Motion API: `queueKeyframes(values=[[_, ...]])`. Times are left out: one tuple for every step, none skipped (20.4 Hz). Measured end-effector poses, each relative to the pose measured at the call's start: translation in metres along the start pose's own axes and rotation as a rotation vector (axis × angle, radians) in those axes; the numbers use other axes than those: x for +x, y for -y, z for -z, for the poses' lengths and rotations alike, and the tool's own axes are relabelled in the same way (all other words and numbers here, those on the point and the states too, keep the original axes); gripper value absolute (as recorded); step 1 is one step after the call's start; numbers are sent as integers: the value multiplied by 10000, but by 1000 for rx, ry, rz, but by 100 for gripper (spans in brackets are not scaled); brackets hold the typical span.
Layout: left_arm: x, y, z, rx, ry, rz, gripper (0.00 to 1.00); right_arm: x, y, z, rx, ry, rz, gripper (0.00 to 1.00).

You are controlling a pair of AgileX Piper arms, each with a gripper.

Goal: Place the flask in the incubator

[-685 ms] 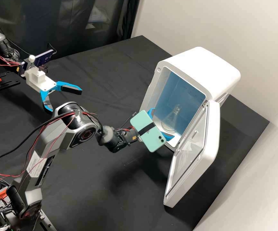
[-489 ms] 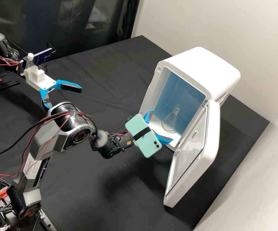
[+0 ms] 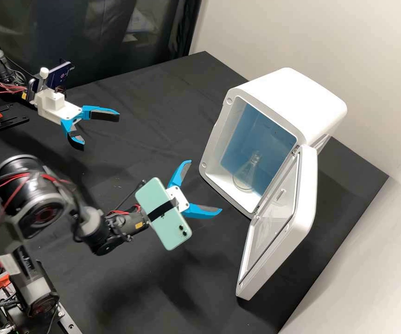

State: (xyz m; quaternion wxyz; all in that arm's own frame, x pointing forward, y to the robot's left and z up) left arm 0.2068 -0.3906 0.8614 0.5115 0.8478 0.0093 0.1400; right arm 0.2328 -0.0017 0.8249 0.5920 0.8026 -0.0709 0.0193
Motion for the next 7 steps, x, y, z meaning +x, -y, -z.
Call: queueKeyframes(values=[[-10, -6, 9, -6, -5, -3, 100, -126, -44, 41, 10, -22, -19, 100], [-10, -7, 11, -8, -6, -3, 100, -194, -63, 65, 13, -37, -27, 100], [-11, -10, 15, -15, -8, -5, 100, -261, -82, 89, 15, -51, -34, 100], [-15, -23, 26, -19, -13, -11, 100, -336, -109, 114, 23, -68, -48, 100], [-18, -35, 36, -29, -18, -17, 100, -375, -130, 139, 30, -90, -62, 100], [-20, -43, 34, -36, -16, -22, 100, -387, -138, 155, 33, -101, -68, 100], [-23, -52, 31, -40, -14, -27, 100, -394, -139, 159, 33, -105, -68, 100]])
